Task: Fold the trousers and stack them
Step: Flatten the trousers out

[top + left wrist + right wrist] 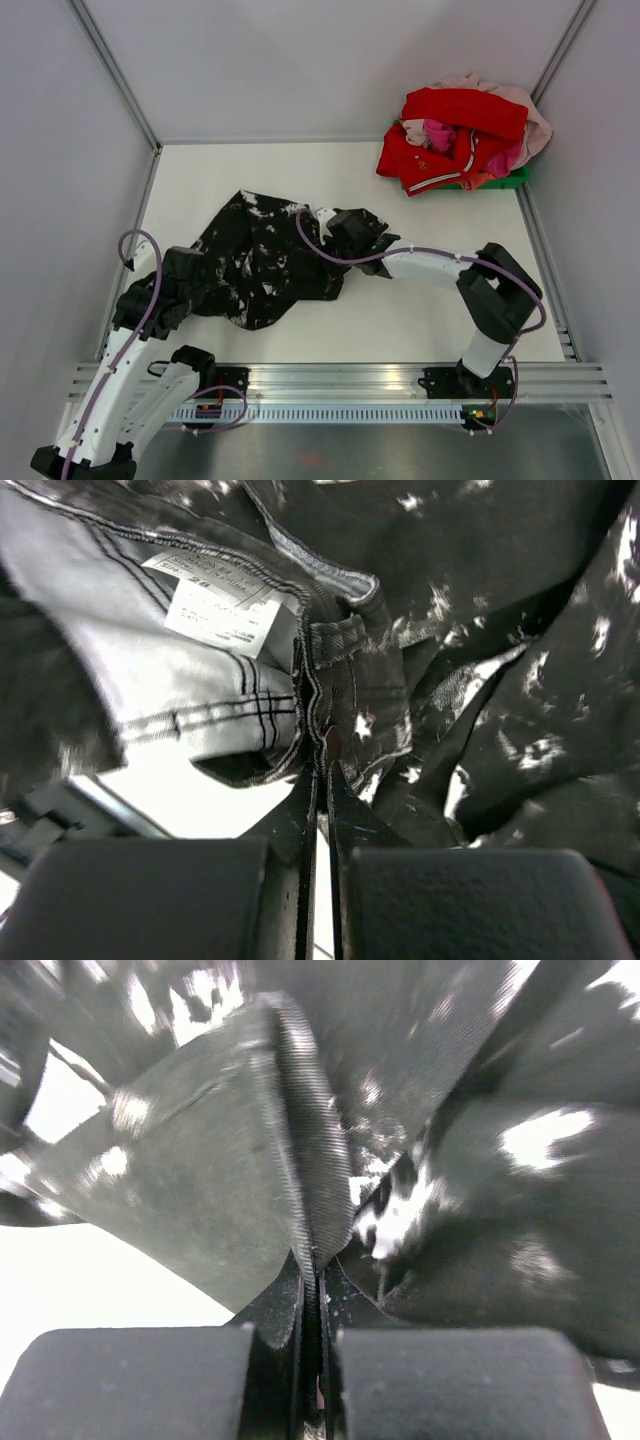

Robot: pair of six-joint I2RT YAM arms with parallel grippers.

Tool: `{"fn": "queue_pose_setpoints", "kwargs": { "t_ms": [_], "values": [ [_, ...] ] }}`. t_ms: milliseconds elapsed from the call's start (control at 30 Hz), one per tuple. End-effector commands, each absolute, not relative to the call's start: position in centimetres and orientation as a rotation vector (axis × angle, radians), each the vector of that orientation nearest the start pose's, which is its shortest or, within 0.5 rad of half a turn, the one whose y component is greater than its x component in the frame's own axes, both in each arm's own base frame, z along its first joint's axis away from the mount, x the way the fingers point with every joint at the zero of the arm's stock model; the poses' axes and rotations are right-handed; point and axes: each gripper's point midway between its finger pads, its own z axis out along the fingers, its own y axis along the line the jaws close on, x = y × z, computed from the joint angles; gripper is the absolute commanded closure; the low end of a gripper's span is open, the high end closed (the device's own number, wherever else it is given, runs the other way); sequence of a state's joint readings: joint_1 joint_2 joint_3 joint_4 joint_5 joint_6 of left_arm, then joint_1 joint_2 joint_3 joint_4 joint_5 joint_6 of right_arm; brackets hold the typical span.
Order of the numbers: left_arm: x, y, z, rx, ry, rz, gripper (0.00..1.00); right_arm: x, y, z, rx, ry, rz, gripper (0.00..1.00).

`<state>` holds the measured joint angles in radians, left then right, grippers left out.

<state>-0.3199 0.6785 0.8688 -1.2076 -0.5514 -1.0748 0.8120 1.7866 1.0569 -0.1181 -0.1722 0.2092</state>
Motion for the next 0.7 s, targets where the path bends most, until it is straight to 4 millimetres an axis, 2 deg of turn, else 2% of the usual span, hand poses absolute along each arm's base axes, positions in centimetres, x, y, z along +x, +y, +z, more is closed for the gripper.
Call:
{"fn": "queue_pose_setpoints", "kwargs": {
  "t_ms": [0, 33, 67, 100, 133, 167, 300, 333, 367, 400, 433, 467, 500, 533, 567, 600, 633, 667],
  "values": [
    [18.8, -1.8, 16.2, -0.990, 2.164, -0.093, 0.98, 30.8, 32.9, 14.6, -0.555, 2.129, 0.618, 1.00],
    [19.5, -2.3, 16.0, -0.980, 2.177, -0.095, 0.98, 31.5, 31.6, 18.1, -0.462, 2.053, 0.615, 1.00],
    [19.9, -2.5, 15.9, -0.971, 2.195, -0.091, 0.98, 33.0, 29.6, 19.7, -0.361, 2.024, 0.576, 1.00],
    [20.1, -2.5, 15.8, -0.957, 2.215, -0.071, 0.98, 33.5, 28.4, 20.9, -0.290, 2.005, 0.577, 1.00],
    [20.7, -2.6, 16.0, -0.948, 2.230, -0.051, 0.98, 33.7, 26.9, 23.7, -0.233, 1.945, 0.578, 1.00],
    [20.9, -2.6, 16.1, -0.931, 2.235, -0.042, 0.98, 34.9, 24.3, 24.7, -0.145, 1.919, 0.518, 1.00],
    [21.8, -1.7, 18.1, -0.891, 2.186, 0.009, 0.98, 36.1, 17.7, 29.9, 0.041, 1.832, 0.405, 1.00],
    [22.0, -1.5, 19.7, -0.892, 2.149, -0.002, 0.98, 35.9, 16.8, 31.2, 0.062, 1.813, 0.389, 1.00],
    [21.6, -1.0, 20.2, -0.898, 2.144, 0.020, 0.98, 36.0, 15.9, 32.2, 0.082, 1.800, 0.370, 1.00],
    [21.6, -0.3, 21.3, -0.890, 2.115, 0.046, 0.98, 35.8, 15.3, 34.1, 0.099, 1.783, 0.352, 1.00],
    [21.8, 0.1, 23.5, -0.885, 2.068, 0.040, 0.98, 35.6, 15.1, 34.6, 0.118, 1.790, 0.353, 1.00],
    [21.7, 1.1, 24.6, -0.896, 2.030, 0.087, 0.98, 35.5, 15.0, 36.5, 0.142, 1.769, 0.371, 1.00],
    [21.3, 1.9, 25.5, -0.883, 2.025, 0.127, 0.98, 35.1, 14.8, 35.4, 0.152, 1.832, 0.351, 1.00],
    [21.4, 3.0, 27.5, -0.904, 1.967, 0.164, 0.98, 34.7, 14.9, 35.5, 0.188, 1.853, 0.375, 1.00],
    [21.3, 3.6, 28.2, -0.906, 1.955, 0.193, 0.98, 34.4, 14.8, 34.6, 0.210, 1.893, 0.371, 1.00],
    [21.0, 4.1, 28.6, -0.898, 1.962, 0.228, 0.98, 33.4, 14.0, 32.5, 0.238, 1.974, 0.331, 1.00],
    [21.0, 4.4, 29.0, -0.905, 1.956, 0.243, 0.98, 32.9, 13.3, 31.4, 0.279, 2.004, 0.295, 1.00],
    [20.8, 4.7, 28.7, -0.915, 1.964, 0.262, 0.98, 31.7, 12.5, 28.4, 0.316, 2.083, 0.250, 1.00]
  ]
}}
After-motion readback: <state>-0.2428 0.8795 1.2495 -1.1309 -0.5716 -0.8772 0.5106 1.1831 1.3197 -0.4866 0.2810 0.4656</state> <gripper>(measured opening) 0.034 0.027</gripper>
